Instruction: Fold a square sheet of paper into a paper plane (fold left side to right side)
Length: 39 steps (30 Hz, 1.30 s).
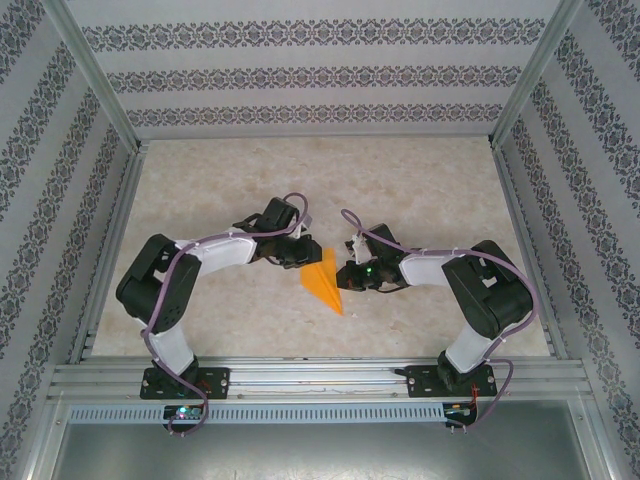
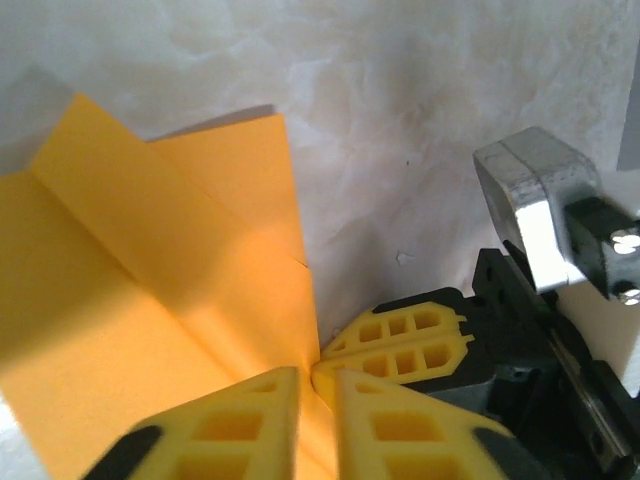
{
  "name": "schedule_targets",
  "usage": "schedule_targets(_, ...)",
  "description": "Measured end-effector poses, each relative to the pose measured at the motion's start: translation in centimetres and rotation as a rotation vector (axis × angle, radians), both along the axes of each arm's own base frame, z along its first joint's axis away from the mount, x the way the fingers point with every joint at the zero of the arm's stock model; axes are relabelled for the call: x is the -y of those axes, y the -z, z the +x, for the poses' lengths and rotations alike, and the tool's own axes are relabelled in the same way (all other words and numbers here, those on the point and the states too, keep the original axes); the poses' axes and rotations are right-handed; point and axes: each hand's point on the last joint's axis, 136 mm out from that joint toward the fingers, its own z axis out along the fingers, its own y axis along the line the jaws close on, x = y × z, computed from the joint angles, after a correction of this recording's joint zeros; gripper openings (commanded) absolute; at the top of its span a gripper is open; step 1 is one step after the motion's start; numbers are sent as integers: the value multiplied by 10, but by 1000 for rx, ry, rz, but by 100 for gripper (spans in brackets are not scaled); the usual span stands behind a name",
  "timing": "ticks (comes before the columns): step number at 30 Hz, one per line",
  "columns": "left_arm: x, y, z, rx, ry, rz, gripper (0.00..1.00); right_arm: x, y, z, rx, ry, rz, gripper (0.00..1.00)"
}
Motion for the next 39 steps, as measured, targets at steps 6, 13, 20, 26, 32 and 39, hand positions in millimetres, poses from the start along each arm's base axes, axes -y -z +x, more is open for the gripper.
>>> schedule_targets(6, 16, 21, -3, -53, 44, -13, 6, 0, 0, 0, -6, 0, -4, 0)
schedule_targets(13, 15, 39, -6, -87, 47, 13, 5, 0, 0, 0, -17, -1, -11, 0)
schedule_targets(20, 12, 42, -4, -77, 39, 37, 4, -1, 1, 1, -26, -7, -20, 0)
schedule_targets(26, 10, 47, -4, -78, 35, 49, 1, -1, 1, 1, -20, -15, -22, 0)
schedule_targets(32, 10, 48, -4, -78, 35, 49, 0, -1, 0, 1, -21, -15, -22, 0)
schedule_targets(39, 10, 49, -4, -73, 35, 45, 0, -2, -1, 1, -24, -14, -17, 3)
